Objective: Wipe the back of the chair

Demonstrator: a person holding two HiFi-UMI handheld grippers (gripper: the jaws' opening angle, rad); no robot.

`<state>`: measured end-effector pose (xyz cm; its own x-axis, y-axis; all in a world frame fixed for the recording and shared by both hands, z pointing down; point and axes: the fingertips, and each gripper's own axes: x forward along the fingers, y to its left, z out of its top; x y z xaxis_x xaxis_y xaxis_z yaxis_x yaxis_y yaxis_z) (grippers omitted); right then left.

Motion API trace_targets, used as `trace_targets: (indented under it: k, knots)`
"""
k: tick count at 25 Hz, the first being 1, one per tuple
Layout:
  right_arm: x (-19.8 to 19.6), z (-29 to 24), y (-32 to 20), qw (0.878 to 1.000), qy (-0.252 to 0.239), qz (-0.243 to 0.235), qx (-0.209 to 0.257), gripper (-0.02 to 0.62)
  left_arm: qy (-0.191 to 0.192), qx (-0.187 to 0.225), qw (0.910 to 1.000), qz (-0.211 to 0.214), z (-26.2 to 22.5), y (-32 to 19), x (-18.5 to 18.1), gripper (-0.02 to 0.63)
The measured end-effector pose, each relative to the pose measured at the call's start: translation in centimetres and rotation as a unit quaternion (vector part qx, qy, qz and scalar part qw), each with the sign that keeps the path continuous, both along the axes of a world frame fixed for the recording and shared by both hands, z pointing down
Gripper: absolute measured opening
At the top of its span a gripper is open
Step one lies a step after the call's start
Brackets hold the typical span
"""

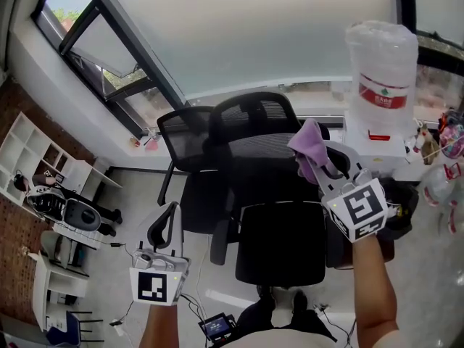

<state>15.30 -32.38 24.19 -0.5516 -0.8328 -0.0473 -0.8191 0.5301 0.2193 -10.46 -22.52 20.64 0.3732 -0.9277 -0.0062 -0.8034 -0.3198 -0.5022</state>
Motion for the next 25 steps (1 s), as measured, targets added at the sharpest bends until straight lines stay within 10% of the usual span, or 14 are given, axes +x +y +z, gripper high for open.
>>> trace_targets:
  k: [10, 25]
  knots:
    - [-6.3, 1.6, -4.6, 0.998, 0.047, 0.037, -0.006, 0.061, 0.082, 0.029, 0.9962, 0.005, 0.7, -5.8, -5.6, 0.006]
    - [-17.9, 5.6, -20.0, 0.993, 0.070, 0.090, -0.004, 0.061, 0.078, -0.050, 0.9955, -0.020, 9.1, -12.3, -14.2, 0.006]
